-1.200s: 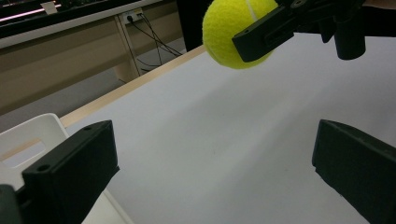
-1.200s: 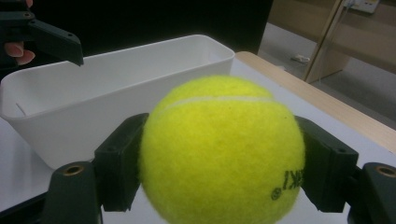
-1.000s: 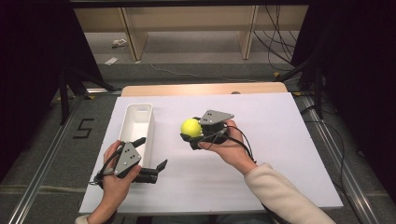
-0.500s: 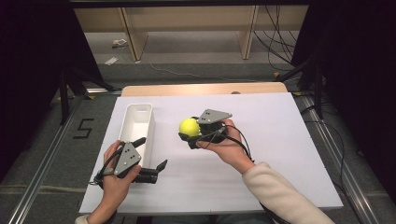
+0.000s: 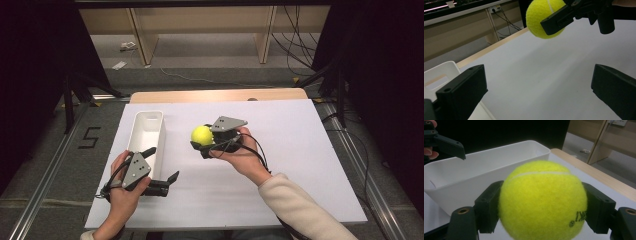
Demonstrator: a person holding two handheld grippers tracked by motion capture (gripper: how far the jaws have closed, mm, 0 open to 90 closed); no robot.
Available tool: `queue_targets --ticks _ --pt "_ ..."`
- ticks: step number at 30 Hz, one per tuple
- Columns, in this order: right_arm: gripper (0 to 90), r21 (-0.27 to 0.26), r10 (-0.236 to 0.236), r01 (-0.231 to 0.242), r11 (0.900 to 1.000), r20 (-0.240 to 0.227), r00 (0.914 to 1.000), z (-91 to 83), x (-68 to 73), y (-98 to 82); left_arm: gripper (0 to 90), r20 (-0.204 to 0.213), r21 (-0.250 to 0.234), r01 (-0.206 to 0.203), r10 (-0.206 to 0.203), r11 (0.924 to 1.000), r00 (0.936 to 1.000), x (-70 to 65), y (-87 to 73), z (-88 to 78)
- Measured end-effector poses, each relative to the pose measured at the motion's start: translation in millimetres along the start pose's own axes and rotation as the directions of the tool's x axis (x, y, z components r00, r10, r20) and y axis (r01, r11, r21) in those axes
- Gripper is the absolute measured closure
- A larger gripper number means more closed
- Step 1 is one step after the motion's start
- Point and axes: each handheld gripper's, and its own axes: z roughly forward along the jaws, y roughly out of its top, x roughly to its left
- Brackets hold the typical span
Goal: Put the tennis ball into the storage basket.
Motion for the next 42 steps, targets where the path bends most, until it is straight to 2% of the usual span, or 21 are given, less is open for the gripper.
queue_targets --ticks 42 --pt "26.6 0.0 -0.002 0.002 1.0 -0.005 1.0 12.4 2.0 5.0 0.0 -0.002 -0.009 0.01 -0.01 0.9999 1.0 1.0 1.0 -1.8"
